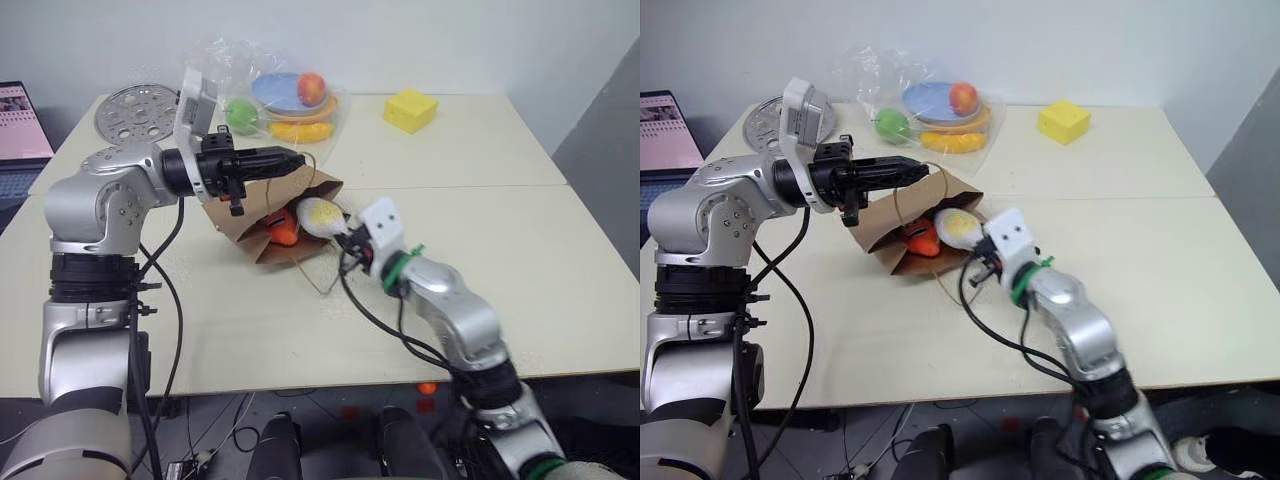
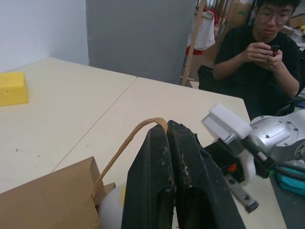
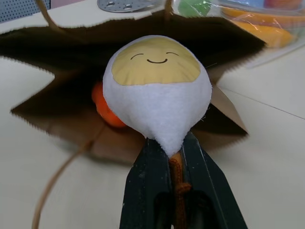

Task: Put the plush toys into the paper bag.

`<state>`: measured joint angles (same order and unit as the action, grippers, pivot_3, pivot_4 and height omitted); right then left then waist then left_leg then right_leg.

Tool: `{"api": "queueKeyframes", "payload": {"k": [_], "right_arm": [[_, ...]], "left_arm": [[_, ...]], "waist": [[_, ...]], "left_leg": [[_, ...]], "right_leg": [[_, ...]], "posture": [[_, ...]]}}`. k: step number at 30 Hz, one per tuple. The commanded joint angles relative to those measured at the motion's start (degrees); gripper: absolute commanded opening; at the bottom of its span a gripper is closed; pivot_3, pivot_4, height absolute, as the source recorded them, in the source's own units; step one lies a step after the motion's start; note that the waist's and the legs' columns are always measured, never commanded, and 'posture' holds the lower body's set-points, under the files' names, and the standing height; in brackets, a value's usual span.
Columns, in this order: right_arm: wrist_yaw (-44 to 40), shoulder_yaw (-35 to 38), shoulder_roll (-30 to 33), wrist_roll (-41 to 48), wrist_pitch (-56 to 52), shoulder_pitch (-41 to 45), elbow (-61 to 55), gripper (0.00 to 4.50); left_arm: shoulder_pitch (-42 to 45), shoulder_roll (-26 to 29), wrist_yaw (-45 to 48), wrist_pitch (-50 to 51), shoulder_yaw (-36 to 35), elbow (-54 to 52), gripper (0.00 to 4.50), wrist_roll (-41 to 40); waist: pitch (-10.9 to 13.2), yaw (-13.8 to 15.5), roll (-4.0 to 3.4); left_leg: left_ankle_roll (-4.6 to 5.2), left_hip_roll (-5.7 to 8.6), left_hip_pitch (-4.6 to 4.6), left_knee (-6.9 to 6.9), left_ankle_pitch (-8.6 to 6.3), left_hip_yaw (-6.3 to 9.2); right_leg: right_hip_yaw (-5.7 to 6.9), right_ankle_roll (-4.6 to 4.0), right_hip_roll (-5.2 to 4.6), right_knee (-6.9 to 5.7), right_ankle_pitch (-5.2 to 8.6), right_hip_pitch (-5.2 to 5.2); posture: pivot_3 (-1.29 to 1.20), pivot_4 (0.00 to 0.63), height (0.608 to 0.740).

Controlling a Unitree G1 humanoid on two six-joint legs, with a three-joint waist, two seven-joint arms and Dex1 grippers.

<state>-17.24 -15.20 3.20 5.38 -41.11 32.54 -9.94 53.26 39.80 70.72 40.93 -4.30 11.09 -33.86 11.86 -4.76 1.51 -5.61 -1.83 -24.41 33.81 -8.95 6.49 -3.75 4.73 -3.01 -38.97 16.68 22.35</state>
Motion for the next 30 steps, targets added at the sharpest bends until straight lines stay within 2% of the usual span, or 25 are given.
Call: {"api": "queueKeyframes", "payload": {"k": [1,8,14,17,21,22,27,28,30], "right_arm": [[1.3,0.36,-2.09,-1.33,3.69,4.53,6.37,0.02],[3.95,2.36,-9.44,-2.13,11.61,15.04,28.52,0.02],[5.46,3.87,-10.95,-3.13,17.05,17.45,37.62,0.02],[3.27,3.7,-9.17,-2.75,17.51,14.69,34.24,0.8],[0.26,2.71,-5.97,-2.38,14.44,10.92,25.41,2.24],[-0.46,2.34,-4.88,-2.16,12.59,9.58,21.42,2.68],[-2.04,1.14,-0.73,-1.18,2.83,3.36,4.0,4.33],[-2.65,1.14,0.48,-0.6,0.69,1.63,0.03,4.47],[-3.19,1.19,1.72,0.07,-2.02,-0.11,-4.19,4.47]], "left_arm": [[0.5,0.75,0.27,0.0,-1.03,-2.17,0.0,-1.06],[-0.07,0.54,0.16,0.33,-1.03,-3.38,0.0,-1.55],[-0.27,0.61,-0.12,0.61,-1.15,-4.04,0.0,-1.8],[-0.74,1.06,-0.21,0.68,-1.55,-4.14,0.0,-1.93],[-1.3,0.81,-0.55,0.45,-1.56,-4.28,0.0,-1.98],[-1.33,0.62,-0.66,0.32,-1.5,-4.21,0.0,-1.96],[-1.12,0.21,-0.85,-0.16,-1.36,-3.54,0.0,-1.75],[-1.12,0.23,-0.85,-0.28,-1.4,-3.32,0.0,-1.7],[-1.14,0.27,-0.86,-0.38,-1.46,-3.12,0.0,-1.67]], "waist": [[0.0,0.39,0.01],[0.0,0.02,0.01],[0.0,0.14,0.0],[0.0,0.01,0.0],[0.0,0.06,0.0],[0.0,0.04,0.0],[0.0,0.05,0.0],[0.0,0.07,0.0],[0.0,0.11,0.0]], "left_leg": [[0.0,0.0,-0.02,0.0,0.0,0.01],[0.0,0.01,-0.02,-0.04,0.0,0.03],[0.0,0.01,-0.02,-0.09,0.0,0.07],[0.0,0.01,-0.01,-0.09,0.0,0.07],[0.0,0.01,-0.02,-0.1,0.0,0.07],[0.0,0.01,-0.02,-0.1,-0.01,0.07],[0.0,0.01,-0.02,-0.1,0.0,0.07],[0.0,0.01,-0.02,-0.1,0.0,0.07],[0.0,0.01,-0.02,-0.1,-0.01,0.07]], "right_leg": [[0.02,0.0,0.0,0.01,0.0,-0.01],[0.03,-0.01,0.0,-0.01,-0.01,0.01],[0.08,-0.01,0.0,-0.02,-0.01,0.01],[0.07,-0.01,0.0,-0.03,-0.01,0.02],[0.07,0.0,0.0,-0.02,-0.01,0.02],[0.07,0.0,0.0,-0.02,-0.01,0.02],[0.06,0.0,0.0,-0.03,-0.01,0.03],[0.07,0.0,0.0,-0.03,0.0,0.03],[0.07,0.0,0.0,-0.02,0.0,0.03]], "posture": [[0.0,0.15,0.74],[0.0,0.15,0.74],[0.0,0.15,0.74],[0.0,0.15,0.74],[0.0,0.15,0.74],[0.0,0.15,0.74],[0.0,0.15,0.74],[0.0,0.15,0.74],[0.0,0.15,0.74]]}}
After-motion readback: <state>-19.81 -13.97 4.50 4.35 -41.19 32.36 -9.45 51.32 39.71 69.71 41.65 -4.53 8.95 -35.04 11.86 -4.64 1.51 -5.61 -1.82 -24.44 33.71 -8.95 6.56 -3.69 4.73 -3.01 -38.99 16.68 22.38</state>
